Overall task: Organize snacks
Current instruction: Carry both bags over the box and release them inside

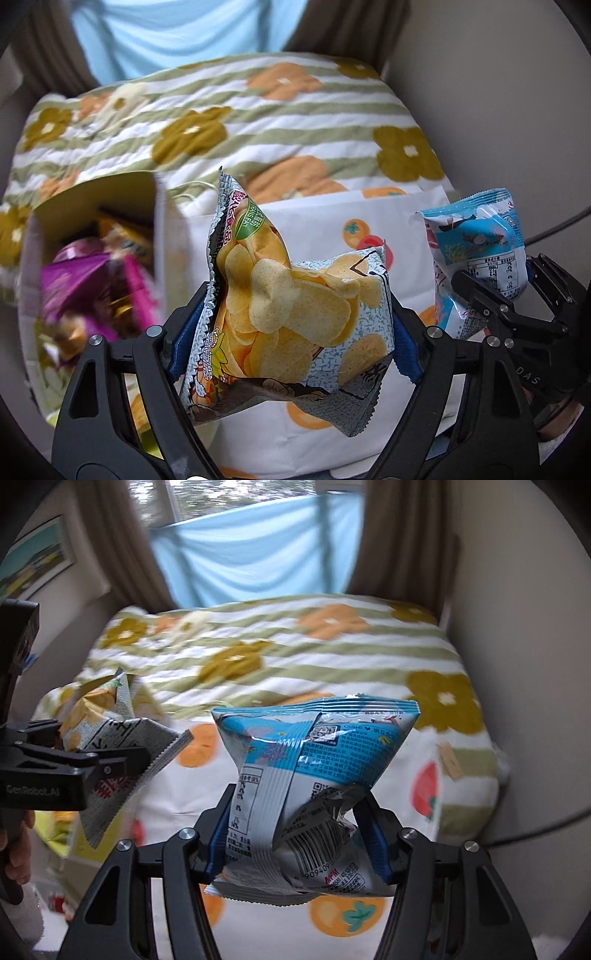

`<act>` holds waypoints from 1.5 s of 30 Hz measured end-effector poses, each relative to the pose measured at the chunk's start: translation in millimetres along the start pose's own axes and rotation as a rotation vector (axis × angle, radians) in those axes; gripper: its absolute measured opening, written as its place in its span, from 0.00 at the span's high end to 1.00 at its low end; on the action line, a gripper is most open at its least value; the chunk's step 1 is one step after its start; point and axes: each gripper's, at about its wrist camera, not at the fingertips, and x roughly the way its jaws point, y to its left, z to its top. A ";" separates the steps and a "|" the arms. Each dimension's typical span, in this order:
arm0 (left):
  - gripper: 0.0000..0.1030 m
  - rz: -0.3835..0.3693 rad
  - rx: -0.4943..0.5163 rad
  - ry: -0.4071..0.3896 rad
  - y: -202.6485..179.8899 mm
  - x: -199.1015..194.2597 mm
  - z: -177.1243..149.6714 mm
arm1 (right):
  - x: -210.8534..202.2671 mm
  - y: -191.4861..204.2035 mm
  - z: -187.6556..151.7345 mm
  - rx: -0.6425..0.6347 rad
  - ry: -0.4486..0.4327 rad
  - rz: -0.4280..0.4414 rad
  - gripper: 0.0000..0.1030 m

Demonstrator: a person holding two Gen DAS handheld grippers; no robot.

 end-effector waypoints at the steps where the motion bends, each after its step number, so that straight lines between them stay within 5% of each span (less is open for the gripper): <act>1: 0.20 0.012 -0.023 -0.015 9.9 -10.6 -3.0 | -3.4 9.8 3.8 -0.022 -0.009 0.025 0.45; 13: 0.20 0.127 -0.205 -0.129 148.8 -88.7 -30.9 | -15.4 135.5 29.8 -0.182 -0.082 0.212 0.45; 24: 0.20 0.108 -0.155 -0.121 274.7 -86.7 -0.5 | 21.0 235.1 53.1 -0.121 -0.059 0.196 0.45; 31: 0.20 0.040 -0.083 -0.072 306.9 -47.7 43.8 | 39.4 268.0 60.2 -0.040 -0.034 0.109 0.45; 34: 0.16 0.016 -0.060 -0.051 308.4 -29.5 57.2 | 41.1 273.0 60.9 -0.019 -0.026 0.075 0.45; 35: 0.08 0.015 -0.049 -0.044 308.2 -24.3 59.9 | 42.6 274.4 61.3 -0.014 -0.021 0.063 0.45; 36: 0.00 0.014 -0.042 -0.042 307.5 -21.6 60.3 | 43.1 275.5 61.2 -0.012 -0.017 0.055 0.45; 45: 0.00 -0.004 -0.095 -0.046 321.0 -32.5 32.0 | 44.0 280.5 57.0 -0.005 -0.007 0.048 0.45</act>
